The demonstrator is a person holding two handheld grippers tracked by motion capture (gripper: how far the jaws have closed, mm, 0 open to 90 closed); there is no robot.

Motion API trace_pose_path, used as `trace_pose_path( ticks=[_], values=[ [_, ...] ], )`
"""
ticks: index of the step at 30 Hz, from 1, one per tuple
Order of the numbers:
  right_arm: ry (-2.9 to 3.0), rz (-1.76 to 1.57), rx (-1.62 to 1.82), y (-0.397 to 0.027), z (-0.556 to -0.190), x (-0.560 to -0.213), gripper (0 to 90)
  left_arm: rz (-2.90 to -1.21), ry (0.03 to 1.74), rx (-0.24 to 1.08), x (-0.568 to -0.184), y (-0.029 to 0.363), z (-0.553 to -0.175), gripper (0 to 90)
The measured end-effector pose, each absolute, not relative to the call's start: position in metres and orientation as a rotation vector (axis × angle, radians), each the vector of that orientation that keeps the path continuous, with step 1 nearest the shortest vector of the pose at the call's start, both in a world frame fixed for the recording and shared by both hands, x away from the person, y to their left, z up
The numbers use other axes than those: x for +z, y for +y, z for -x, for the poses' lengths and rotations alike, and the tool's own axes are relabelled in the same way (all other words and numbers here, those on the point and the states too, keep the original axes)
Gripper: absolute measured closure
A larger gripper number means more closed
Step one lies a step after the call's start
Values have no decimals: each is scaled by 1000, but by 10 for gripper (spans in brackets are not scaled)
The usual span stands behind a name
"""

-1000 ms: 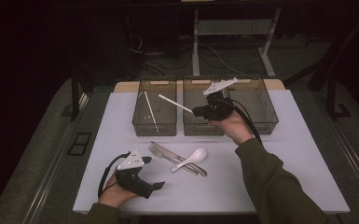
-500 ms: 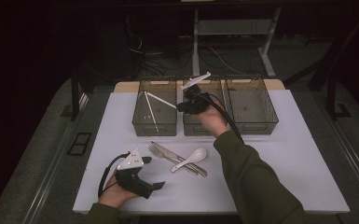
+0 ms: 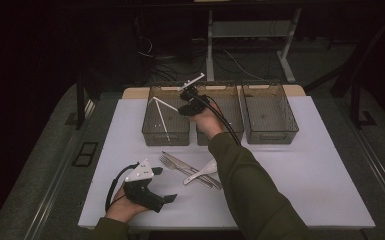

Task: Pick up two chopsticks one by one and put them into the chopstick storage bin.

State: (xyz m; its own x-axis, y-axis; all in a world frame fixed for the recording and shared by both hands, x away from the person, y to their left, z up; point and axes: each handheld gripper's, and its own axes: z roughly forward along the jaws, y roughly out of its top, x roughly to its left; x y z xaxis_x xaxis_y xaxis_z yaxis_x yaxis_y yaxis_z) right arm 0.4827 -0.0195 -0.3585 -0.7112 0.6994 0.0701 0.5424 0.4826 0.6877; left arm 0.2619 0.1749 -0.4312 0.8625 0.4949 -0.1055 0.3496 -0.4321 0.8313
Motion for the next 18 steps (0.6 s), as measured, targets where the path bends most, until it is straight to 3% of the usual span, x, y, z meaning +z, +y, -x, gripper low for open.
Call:
trace_pose_path(
  ticks=[10,18],
  values=[
    [2481,-1112,1039,-3,-494,-368,840,-2058,615,180,-432,174,-263,0],
    [2481,-1121,1122,-15,-490,-354,717,-2066,613,182,-432,173,-263,0]
  ],
)
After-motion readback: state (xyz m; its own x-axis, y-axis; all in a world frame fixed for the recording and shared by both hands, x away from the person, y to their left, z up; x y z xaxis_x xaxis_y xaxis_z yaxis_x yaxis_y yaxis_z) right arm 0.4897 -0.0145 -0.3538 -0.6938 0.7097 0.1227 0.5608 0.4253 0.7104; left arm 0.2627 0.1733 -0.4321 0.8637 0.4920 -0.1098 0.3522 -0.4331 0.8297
